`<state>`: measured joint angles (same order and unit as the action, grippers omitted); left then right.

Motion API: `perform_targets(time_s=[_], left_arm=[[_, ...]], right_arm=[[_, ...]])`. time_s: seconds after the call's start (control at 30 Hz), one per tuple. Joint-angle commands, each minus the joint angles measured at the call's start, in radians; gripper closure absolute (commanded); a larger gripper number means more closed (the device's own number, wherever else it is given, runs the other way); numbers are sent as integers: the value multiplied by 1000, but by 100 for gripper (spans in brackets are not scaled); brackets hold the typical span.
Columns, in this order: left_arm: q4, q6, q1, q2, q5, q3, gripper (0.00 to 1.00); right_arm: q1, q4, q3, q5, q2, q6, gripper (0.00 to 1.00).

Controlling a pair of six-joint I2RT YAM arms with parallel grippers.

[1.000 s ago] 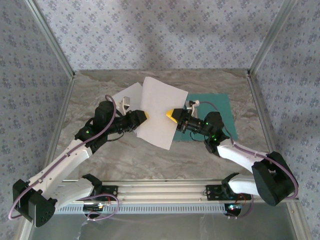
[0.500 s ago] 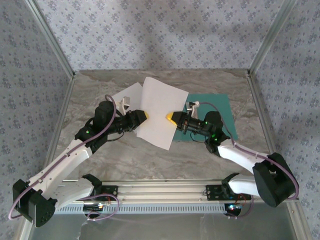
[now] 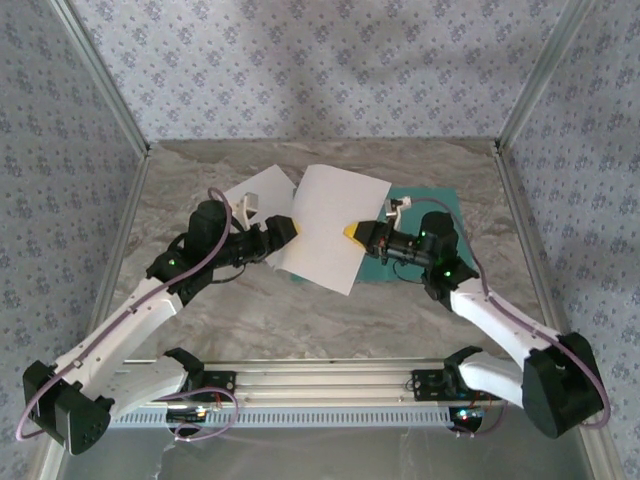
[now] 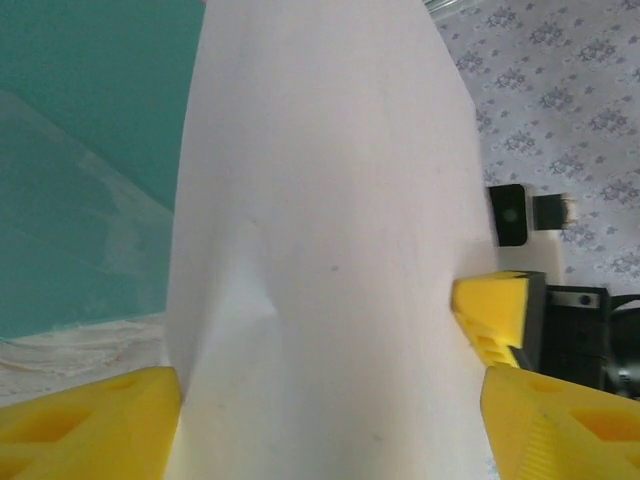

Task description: Put the files into the folder

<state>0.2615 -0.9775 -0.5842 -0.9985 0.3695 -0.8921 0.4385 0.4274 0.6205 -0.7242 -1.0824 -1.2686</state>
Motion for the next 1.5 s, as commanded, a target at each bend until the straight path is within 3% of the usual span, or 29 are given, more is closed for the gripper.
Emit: perform_targets(time_s=[0.0, 0.2, 0.27, 0.53, 0.7, 0.83, 1.07, 1.47], left_arm=[[76, 65, 9, 17, -47, -38, 19], [72, 91, 8, -48, -54, -16, 20], [23, 87, 6, -75, -49, 8, 27], [-112, 88, -59, -271, -88, 40, 32], [-274, 72, -87, -412, -86, 76, 36], [-259, 113, -145, -509, -131, 25, 36], [-348, 103, -167, -663, -98, -17, 36], [-359, 99, -179, -743, -110, 15, 36]], right_arm=[[-17, -430, 139, -3, 81, 290, 100], [-69, -891, 320, 95, 132, 553, 100], [-95, -986, 369, 143, 130, 584, 100], [-137, -1305, 580, 317, 88, 739, 100], [-156, -1277, 638, 216, 99, 761, 100], [-158, -1270, 655, 204, 107, 769, 100], [-164, -1227, 658, 134, 137, 800, 100], [-182, -1263, 692, 126, 143, 842, 100]])
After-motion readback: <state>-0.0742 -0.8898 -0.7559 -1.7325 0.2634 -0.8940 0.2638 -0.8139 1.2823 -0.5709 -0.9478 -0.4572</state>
